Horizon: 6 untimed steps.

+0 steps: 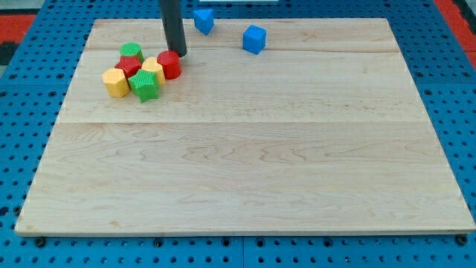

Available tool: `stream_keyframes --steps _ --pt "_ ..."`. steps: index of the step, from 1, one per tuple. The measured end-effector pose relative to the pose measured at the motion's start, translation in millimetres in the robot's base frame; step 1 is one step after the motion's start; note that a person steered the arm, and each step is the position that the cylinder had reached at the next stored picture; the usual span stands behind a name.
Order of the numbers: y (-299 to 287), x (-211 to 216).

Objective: Move the blue triangle left to the blue cube

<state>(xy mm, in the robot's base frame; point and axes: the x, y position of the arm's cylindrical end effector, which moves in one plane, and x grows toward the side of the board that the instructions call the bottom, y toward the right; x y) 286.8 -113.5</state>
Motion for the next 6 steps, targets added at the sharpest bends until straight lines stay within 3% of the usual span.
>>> stream_keyframes --steps 2,3,4,5,6 --pt "-31.6 -82.9" --pt "-34.4 -95.5" --pt "-24.2 -95.2" --pt "51.7 -86.3" --pt "109.9 -40.7"
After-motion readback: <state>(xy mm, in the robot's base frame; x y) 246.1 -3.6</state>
